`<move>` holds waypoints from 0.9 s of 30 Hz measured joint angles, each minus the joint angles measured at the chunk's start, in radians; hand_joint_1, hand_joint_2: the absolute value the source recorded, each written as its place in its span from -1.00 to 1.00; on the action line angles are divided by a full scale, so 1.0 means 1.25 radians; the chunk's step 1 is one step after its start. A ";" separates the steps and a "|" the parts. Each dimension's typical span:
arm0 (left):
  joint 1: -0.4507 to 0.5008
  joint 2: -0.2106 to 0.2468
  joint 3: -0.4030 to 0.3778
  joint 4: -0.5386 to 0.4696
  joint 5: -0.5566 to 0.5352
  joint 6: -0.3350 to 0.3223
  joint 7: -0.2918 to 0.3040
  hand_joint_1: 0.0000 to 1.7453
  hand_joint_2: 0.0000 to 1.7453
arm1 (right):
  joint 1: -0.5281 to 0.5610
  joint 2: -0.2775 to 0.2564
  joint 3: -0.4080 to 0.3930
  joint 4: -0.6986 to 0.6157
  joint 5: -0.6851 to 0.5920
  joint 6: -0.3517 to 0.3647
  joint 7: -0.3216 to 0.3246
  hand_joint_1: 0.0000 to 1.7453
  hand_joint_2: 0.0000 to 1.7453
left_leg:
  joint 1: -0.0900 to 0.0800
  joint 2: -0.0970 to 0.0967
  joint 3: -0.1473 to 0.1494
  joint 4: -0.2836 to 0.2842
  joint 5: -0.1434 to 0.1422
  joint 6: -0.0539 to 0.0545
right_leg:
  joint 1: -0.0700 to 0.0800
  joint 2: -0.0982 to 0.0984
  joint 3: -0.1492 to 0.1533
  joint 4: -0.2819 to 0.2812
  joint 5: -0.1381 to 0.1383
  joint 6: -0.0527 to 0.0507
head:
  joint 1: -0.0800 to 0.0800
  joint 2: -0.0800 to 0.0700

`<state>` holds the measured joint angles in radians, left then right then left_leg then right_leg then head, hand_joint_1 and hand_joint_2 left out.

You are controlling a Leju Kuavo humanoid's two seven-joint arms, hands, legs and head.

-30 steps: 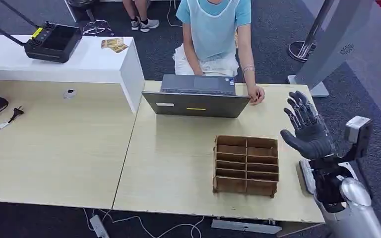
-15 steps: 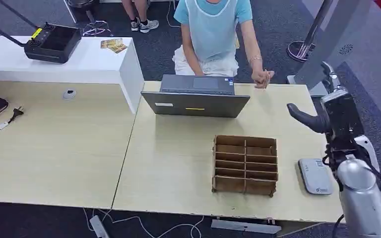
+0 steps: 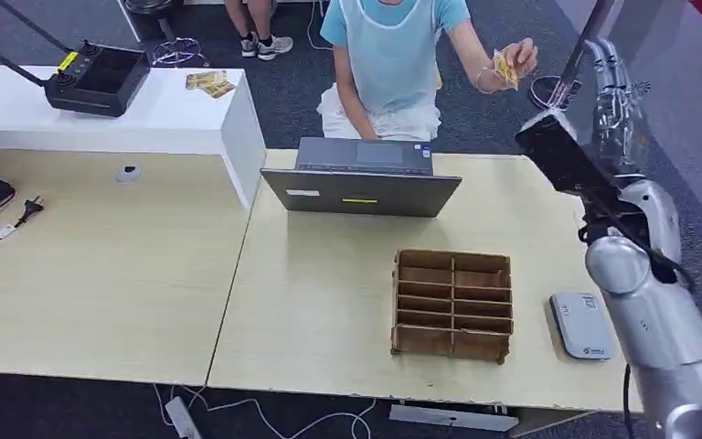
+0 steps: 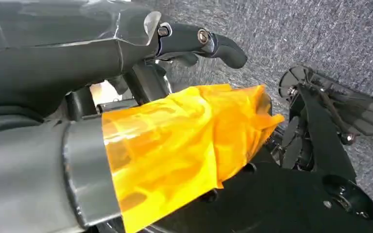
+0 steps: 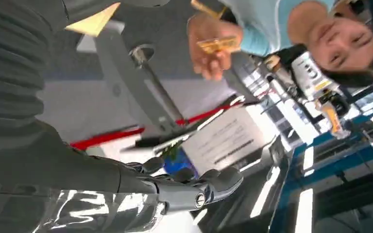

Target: Pass the card to the sensor for recognition and then transmit it.

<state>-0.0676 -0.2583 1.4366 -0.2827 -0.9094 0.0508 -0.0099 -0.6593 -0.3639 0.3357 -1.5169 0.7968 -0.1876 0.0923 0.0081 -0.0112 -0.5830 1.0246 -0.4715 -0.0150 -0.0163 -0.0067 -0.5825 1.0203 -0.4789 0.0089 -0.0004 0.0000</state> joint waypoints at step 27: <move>-0.001 0.009 -0.034 0.000 -0.032 -0.009 0.019 -1.00 -1.00 | -0.207 0.032 0.036 0.441 0.210 -0.002 0.065 -1.00 1.00 | 0.000 0.000 0.000 0.000 0.000 0.000 | 0.000 0.000 0.000 0.000 0.000 0.000 | 0.000 0.000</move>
<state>-0.0692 -0.2472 1.3935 -0.2827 -0.9495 0.0393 0.0133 -0.9176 -0.3242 0.3807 -0.9655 1.0590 -0.1900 0.1732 0.0083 -0.0115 -0.5830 1.0246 -0.4714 -0.0151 -0.0162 -0.0068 -0.5826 1.0205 -0.4786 0.0088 -0.0004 0.0000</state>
